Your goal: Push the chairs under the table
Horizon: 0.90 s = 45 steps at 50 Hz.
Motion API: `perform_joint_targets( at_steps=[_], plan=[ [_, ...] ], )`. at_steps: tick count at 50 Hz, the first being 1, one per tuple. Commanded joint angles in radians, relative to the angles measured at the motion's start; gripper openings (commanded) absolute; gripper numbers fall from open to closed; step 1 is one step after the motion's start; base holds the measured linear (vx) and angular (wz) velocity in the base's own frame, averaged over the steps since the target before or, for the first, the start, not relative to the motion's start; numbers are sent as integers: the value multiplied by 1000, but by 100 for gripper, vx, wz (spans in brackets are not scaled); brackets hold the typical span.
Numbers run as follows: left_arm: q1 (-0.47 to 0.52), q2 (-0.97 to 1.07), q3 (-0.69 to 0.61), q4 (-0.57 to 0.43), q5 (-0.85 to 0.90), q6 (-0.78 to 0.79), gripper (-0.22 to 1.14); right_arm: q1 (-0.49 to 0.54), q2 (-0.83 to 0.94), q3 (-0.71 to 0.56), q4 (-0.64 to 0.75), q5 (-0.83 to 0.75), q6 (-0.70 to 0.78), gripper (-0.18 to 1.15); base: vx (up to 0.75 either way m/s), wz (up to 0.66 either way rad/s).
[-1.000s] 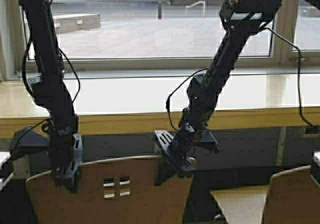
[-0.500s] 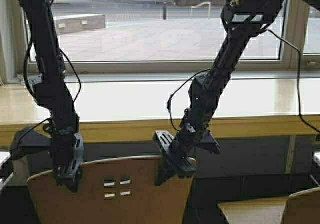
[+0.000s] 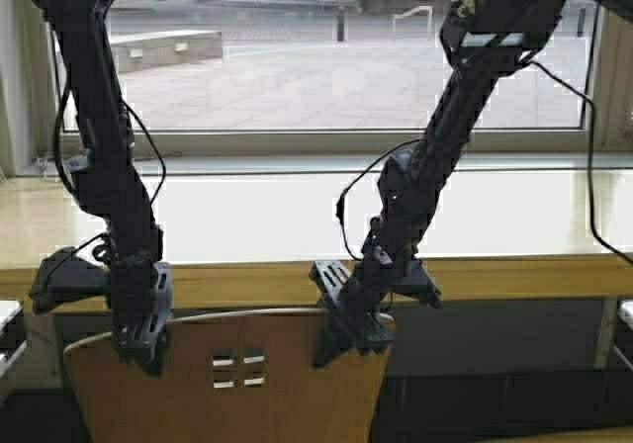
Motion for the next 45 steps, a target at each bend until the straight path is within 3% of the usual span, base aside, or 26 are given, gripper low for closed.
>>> perform_joint_targets(
  at_steps=[1, 45],
  plan=[
    [9, 11, -58, 15, -15, 25, 4, 18, 18, 28, -11, 8, -40, 6, 22, 8],
    [14, 37, -83, 15, -12, 31, 4, 18, 25, 29, -25, -5, -46, 6, 18, 1]
  ],
)
